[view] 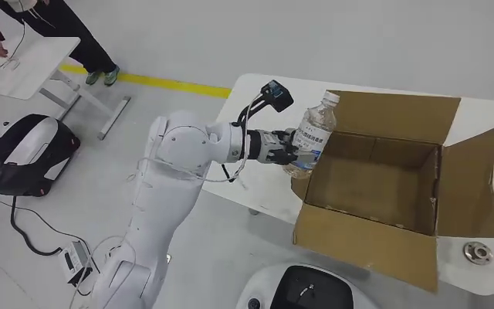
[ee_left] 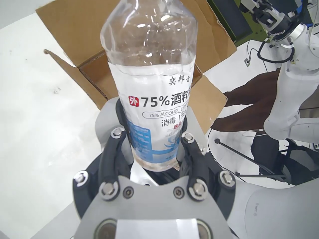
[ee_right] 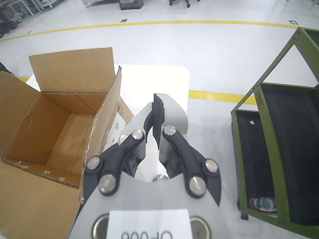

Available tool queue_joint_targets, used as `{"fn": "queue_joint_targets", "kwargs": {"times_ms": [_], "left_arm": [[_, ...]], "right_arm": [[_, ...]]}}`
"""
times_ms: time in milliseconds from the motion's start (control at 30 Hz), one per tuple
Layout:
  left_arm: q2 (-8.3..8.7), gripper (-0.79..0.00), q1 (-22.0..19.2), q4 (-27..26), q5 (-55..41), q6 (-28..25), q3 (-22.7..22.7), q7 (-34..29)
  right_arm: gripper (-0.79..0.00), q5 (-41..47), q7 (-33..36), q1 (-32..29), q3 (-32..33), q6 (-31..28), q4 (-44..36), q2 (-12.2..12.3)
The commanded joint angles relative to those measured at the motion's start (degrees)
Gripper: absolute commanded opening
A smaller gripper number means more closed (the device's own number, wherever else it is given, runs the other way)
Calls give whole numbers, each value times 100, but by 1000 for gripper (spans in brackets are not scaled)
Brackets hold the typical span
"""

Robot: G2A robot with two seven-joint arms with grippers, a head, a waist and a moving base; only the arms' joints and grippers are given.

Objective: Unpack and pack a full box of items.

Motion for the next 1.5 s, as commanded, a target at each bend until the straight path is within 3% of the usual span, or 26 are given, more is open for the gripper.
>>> {"fn": "queue_joint_targets", "kwargs": {"times_ms": [0, 333, 533, 800, 1167, 1467], "left_arm": [[0, -785, 2, -2, -4, 0, -5, 0], [0, -785, 2, -2, -4, 0, -5, 0], [28, -785, 132, 29, -5, 76, 105, 385], [8, -785, -402, 274, -193, 187, 698, 418], [-137, -785, -1278, 1336, -713, 1220, 1793, 94], [-208, -785, -1511, 1806, -1075, 1668, 2209, 124]], "right_arm": [[-785, 0, 0, 0, 0, 0, 0, 0], [-785, 0, 0, 0, 0, 0, 0, 0], [-785, 0, 0, 0, 0, 0, 0, 0], [-785, 0, 0, 0, 0, 0, 0, 0], [-785, 0, 0, 0, 0, 0, 0, 0], [-785, 0, 0, 0, 0, 0, 0, 0]]}}
